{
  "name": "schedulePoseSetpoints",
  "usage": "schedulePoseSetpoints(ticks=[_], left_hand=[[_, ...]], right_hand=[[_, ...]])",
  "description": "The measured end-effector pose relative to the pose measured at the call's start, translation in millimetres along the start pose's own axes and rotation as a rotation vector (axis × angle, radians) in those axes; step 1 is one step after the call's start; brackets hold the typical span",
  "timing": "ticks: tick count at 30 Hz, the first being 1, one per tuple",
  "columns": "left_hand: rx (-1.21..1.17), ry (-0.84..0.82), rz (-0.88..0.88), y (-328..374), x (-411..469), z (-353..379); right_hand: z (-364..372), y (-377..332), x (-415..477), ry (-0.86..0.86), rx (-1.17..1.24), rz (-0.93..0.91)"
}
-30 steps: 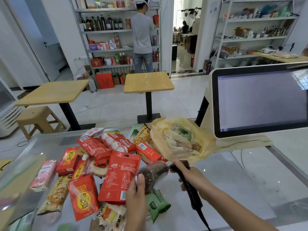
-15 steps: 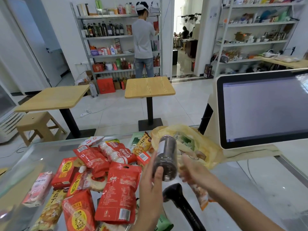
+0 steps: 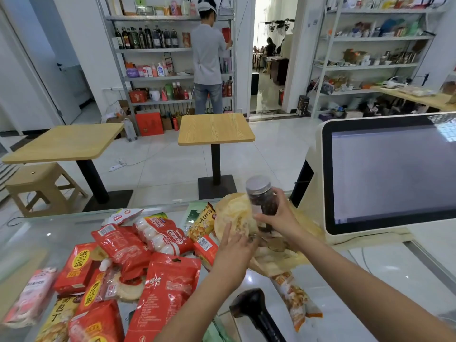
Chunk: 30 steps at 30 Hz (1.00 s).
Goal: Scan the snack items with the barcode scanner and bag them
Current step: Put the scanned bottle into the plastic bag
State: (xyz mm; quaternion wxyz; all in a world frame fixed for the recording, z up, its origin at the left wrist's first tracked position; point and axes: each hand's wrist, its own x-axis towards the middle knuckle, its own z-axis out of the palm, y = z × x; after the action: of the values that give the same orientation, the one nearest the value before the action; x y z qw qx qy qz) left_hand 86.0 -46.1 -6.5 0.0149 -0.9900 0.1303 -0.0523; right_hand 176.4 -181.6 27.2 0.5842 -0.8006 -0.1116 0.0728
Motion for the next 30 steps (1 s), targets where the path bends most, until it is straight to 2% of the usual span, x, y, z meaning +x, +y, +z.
schedulePoseSetpoints(ticks=[5, 8, 12, 16, 17, 20, 22, 24, 27, 28, 30], left_hand=[[0.083, 0.026, -0.035, -6.4, -3.6, -17.6], [0.088, 0.031, -0.062, -7.5, -9.6, -18.5], [0.087, 0.171, -0.095, -8.8, -17.6, -13.1], [-0.048, 0.2, -0.115, 2.2, -32.0, -4.0], [-0.1, 0.237, -0.114, 6.6, -37.6, -2.4], [-0.206, 0.41, -0.125, 21.0, -56.3, 0.3], [-0.285, 0.508, -0.155, 31.0, -69.9, 4.1], [-0.355, 0.543, -0.183, 38.5, -81.7, 9.2], [-0.384, 0.513, -0.17, 46.2, -94.7, 15.1], [-0.385, 0.507, -0.156, 48.8, -97.9, 16.6], [-0.396, 0.513, -0.125, 52.9, -103.9, 16.7]], right_hand=[[-6.6, 39.8, 4.4, -0.265, -0.761, -0.014], [-15.4, 43.2, 4.6, -0.221, -0.842, 0.034], [-25.6, 49.3, 1.4, -0.218, -1.0, 0.042], [-29.0, 47.5, -4.6, -0.288, -0.898, 0.082], [-27.9, 40.8, -11.7, -0.232, -0.86, 0.042], [-22.3, 18.7, -56.8, 0.208, -0.717, -0.291], [-19.0, 19.3, -99.7, 0.379, -0.704, -0.411], [-16.8, 40.5, -133.0, 0.362, -0.792, -0.361], [-12.8, 75.7, -160.7, 0.113, -1.043, -0.094], [-12.3, 83.7, -164.1, 0.044, -1.068, -0.009], [-15.2, 85.0, -163.7, 0.035, -0.988, 0.079]])
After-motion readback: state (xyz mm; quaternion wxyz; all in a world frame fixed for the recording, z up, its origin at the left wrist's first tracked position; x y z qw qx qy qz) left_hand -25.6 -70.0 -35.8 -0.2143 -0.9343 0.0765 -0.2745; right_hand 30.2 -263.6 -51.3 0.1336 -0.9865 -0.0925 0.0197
